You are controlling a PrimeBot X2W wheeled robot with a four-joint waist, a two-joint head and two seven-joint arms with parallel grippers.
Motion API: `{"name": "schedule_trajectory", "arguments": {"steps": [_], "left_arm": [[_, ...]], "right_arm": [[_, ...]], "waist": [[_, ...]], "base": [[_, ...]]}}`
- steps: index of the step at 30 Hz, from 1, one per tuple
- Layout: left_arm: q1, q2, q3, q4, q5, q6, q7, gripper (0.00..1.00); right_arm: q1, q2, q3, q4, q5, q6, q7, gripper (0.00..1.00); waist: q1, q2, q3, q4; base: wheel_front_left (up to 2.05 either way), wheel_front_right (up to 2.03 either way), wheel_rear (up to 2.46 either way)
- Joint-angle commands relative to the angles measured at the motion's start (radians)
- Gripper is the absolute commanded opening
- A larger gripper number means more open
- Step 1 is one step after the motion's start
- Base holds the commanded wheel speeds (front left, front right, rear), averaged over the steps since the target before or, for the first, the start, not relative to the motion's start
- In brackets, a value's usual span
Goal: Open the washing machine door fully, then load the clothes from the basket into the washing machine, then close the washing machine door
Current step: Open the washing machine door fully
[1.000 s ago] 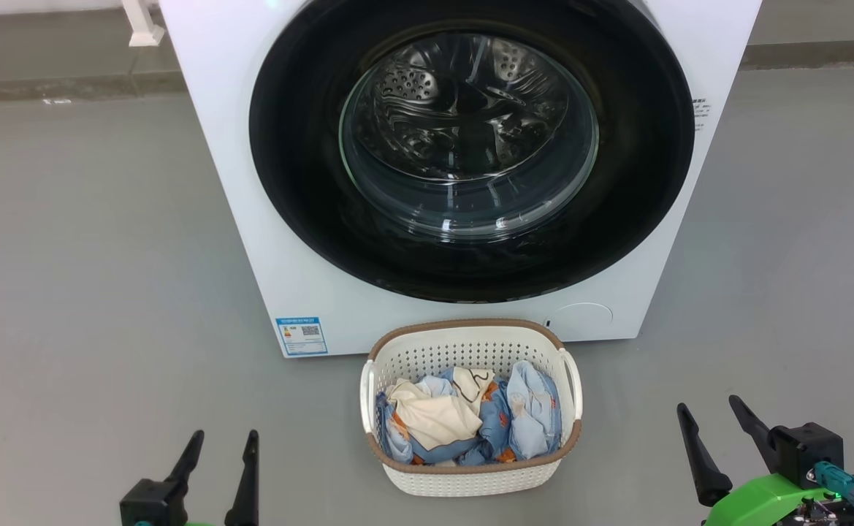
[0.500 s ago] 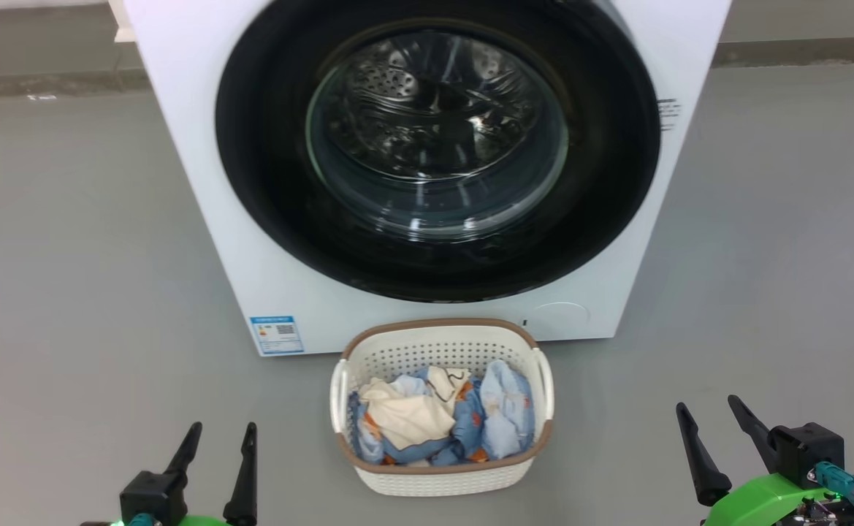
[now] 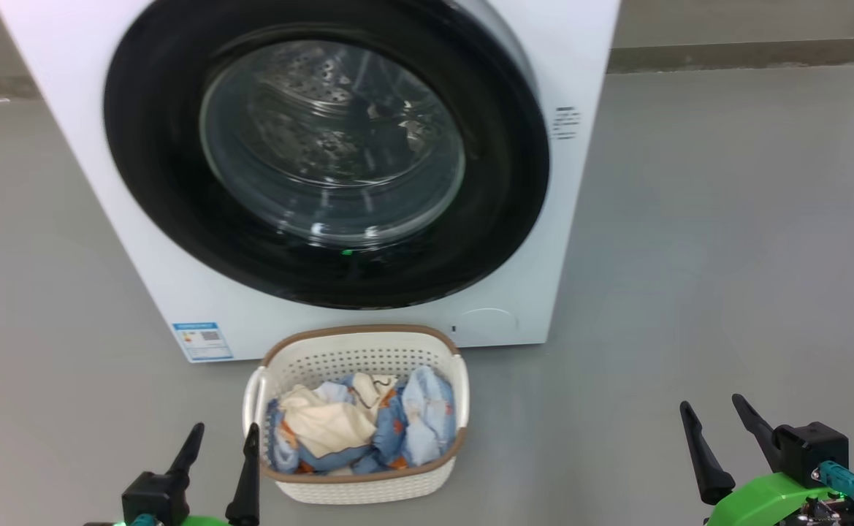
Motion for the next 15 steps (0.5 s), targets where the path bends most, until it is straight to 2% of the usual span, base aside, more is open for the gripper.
{"name": "schedule_trajectory", "arguments": {"steps": [1, 8, 15], "left_arm": [[-0.049, 0.016, 0.032, -0.023, -0.008, 0.009, -0.017, 1.00], [-0.047, 0.020, 0.028, -0.031, -0.001, 0.012, -0.019, 1.00], [-0.044, 0.022, 0.026, -0.032, -0.002, 0.017, -0.019, 1.00]], "right_arm": [[-0.013, -0.010, 0.023, -0.029, 0.006, 0.002, -0.007, 1.00], [-0.014, -0.009, 0.024, -0.030, 0.007, 0.002, -0.007, 1.00], [-0.013, -0.007, 0.026, -0.033, 0.009, 0.002, -0.009, 1.00]], "waist": [[0.0000, -0.0001, 0.000, 0.000], [0.0000, -0.0001, 0.002, -0.002], [0.0000, -0.0001, 0.004, -0.003]], "base": [[1.10, 1.10, -2.19], [0.78, 0.78, -1.56], [0.23, 0.23, -0.46]]}}
